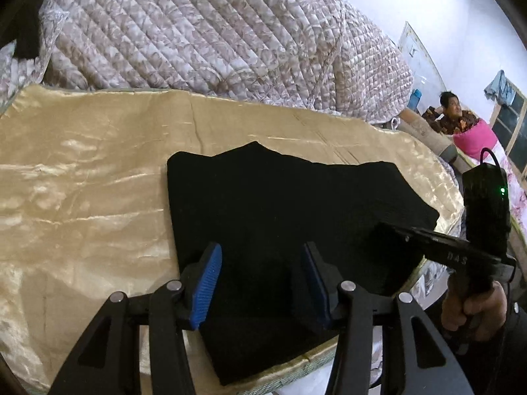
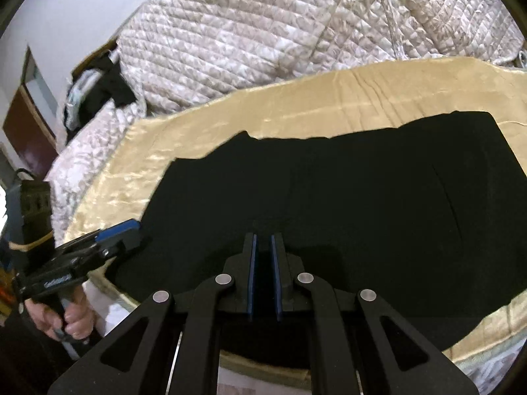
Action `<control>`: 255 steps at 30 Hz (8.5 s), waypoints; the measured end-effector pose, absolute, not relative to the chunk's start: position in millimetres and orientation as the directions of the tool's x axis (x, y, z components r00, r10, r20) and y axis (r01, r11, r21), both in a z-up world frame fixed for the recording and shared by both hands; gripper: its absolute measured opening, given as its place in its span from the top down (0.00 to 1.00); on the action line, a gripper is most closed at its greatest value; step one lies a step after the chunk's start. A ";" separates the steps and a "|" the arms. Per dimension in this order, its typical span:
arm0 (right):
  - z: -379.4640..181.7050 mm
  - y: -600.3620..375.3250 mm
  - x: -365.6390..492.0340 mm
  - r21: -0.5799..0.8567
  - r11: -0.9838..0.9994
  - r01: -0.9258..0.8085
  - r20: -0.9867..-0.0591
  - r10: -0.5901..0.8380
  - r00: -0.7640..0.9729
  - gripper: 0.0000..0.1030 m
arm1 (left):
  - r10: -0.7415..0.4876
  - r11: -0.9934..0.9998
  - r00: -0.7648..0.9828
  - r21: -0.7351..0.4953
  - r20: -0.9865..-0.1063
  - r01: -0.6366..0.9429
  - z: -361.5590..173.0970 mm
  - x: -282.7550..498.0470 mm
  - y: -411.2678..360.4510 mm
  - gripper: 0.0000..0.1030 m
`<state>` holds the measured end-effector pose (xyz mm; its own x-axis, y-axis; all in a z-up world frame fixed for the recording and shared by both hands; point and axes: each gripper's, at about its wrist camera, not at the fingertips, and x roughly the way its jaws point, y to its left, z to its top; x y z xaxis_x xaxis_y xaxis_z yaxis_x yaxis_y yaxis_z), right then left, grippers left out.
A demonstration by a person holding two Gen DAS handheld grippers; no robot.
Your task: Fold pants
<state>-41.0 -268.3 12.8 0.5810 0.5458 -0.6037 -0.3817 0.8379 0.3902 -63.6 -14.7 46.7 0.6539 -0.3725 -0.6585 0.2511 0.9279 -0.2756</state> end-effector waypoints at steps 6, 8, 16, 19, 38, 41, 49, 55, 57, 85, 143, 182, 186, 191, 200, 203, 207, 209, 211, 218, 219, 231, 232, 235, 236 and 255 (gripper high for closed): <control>7.6 -278.6 -42.5 0.340 0.882 -0.327 -0.640 0.472 0.607 0.84 | -0.317 0.945 0.657 -0.172 -0.684 0.277 42.1 -69.2 -31.5 0.49; 14.7 -286.0 -47.2 0.311 0.900 -0.304 -0.622 0.435 0.651 0.82 | -0.331 0.941 0.676 -0.181 -0.658 0.285 50.6 -75.3 -31.6 0.49; 12.3 -282.1 -62.2 0.218 0.934 -0.282 -0.653 0.355 0.669 0.82 | -0.292 0.949 0.657 -0.127 -0.695 0.288 32.4 -82.3 -43.8 0.49; 12.8 -284.7 -65.4 0.194 0.943 -0.270 -0.657 0.329 0.679 0.77 | -0.278 0.953 0.664 -0.115 -0.694 0.279 32.7 -83.5 -45.7 0.48; 18.9 -373.6 -72.0 0.327 0.944 0.034 -0.581 0.173 0.795 0.50 | -0.261 0.958 0.675 -0.101 -0.690 0.268 31.9 -85.5 -48.3 0.44; 13.7 -411.2 -81.2 0.419 0.887 0.192 -0.561 0.086 0.823 0.50 | -0.266 0.958 0.673 -0.110 -0.690 0.266 32.2 -85.3 -48.8 0.43; -14.1 -433.8 -77.4 0.566 0.780 0.266 -0.600 0.169 0.782 0.47 | -0.290 0.955 0.669 -0.162 -0.684 0.248 39.4 -84.3 -41.3 0.42; -19.2 -437.0 -72.7 0.615 0.749 0.246 -0.566 0.203 0.799 0.41 | -0.291 0.956 0.675 -0.180 -0.678 0.231 43.4 -82.0 -36.5 0.42; -18.8 -439.8 -68.7 0.636 0.736 0.233 -0.541 0.210 0.814 0.41 | -0.290 0.956 0.677 -0.183 -0.676 0.228 44.5 -81.7 -35.7 0.42; 87.2 -209.0 -47.3 0.413 0.808 -0.421 -0.487 0.586 0.648 0.80 | -0.059 0.945 0.762 -0.283 -0.645 -0.167 66.8 -81.3 91.8 0.42; 18.1 -231.1 56.3 0.273 0.876 -0.399 -0.697 0.465 0.545 0.79 | -0.228 0.974 0.658 -0.175 -0.718 0.147 41.3 8.7 -26.3 0.60; 2.4 -239.1 -75.1 0.061 0.896 -0.439 -0.607 0.382 0.697 0.76 | -0.119 0.992 0.713 -0.113 -0.691 0.056 41.4 -80.8 -11.6 0.58; 3.3 -243.2 -72.4 0.097 0.894 -0.437 -0.608 0.401 0.685 0.75 | -0.127 0.991 0.713 -0.122 -0.689 0.059 42.0 -80.4 -10.8 0.58; 12.2 -247.1 -66.9 0.134 0.889 -0.437 -0.622 0.419 0.662 0.65 | -0.157 0.986 0.710 -0.145 -0.687 0.077 47.0 -77.4 -8.1 0.57; 3.2 -276.7 -14.4 0.413 0.846 -0.338 -0.653 0.534 0.537 0.50 | -0.295 0.937 0.648 -0.344 -0.703 0.053 31.9 -43.9 10.6 0.41; -1.5 -277.2 -5.5 0.472 0.813 -0.342 -0.637 0.582 0.505 0.50 | -0.332 0.916 0.640 -0.398 -0.693 0.044 27.0 -35.2 16.0 0.40; -7.2 -280.2 7.5 0.552 0.766 -0.330 -0.602 0.640 0.477 0.50 | -0.351 0.906 0.640 -0.421 -0.684 0.047 24.3 -25.8 14.7 0.40; -8.3 -280.2 11.5 0.582 0.747 -0.322 -0.591 0.661 0.463 0.50 | -0.352 0.907 0.639 -0.419 -0.684 0.051 25.5 -28.6 12.8 0.41; -7.4 -278.0 10.4 0.594 0.733 -0.330 -0.586 0.676 0.446 0.53 | -0.356 0.907 0.633 -0.417 -0.687 0.057 26.9 -35.5 10.8 0.44; -11.7 -277.2 11.1 0.613 0.722 -0.322 -0.593 0.689 0.417 0.73 | -0.361 0.899 0.636 -0.435 -0.682 0.044 29.4 -36.1 10.5 0.64; -10.5 -277.1 11.8 0.613 0.724 -0.316 -0.593 0.686 0.421 0.80 | -0.355 0.904 0.639 -0.425 -0.683 0.049 33.1 -36.1 7.9 0.66; 47.4 -255.6 24.0 0.591 0.696 -0.409 -0.526 0.716 0.459 0.86 | -0.348 0.918 0.677 -0.381 -0.649 0.106 84.9 -6.5 16.6 0.75; 50.3 -253.2 30.0 0.587 0.697 -0.412 -0.526 0.715 0.460 0.86 | -0.342 0.921 0.682 -0.375 -0.646 0.107 88.5 1.2 20.5 0.75; 57.4 -243.4 56.6 0.574 0.698 -0.428 -0.527 0.715 0.459 0.86 | -0.327 0.927 0.692 -0.362 -0.644 0.102 93.5 26.2 32.6 0.75; 58.3 -239.4 66.8 0.572 0.696 -0.434 -0.528 0.717 0.455 0.86 | -0.321 0.929 0.694 -0.357 -0.644 0.098 93.1 33.7 36.2 0.75; 54.4 -220.2 62.6 0.283 0.867 -0.410 -0.636 0.490 0.596 0.70 | -0.196 0.970 0.743 -0.235 -0.640 0.053 90.5 14.6 39.5 0.67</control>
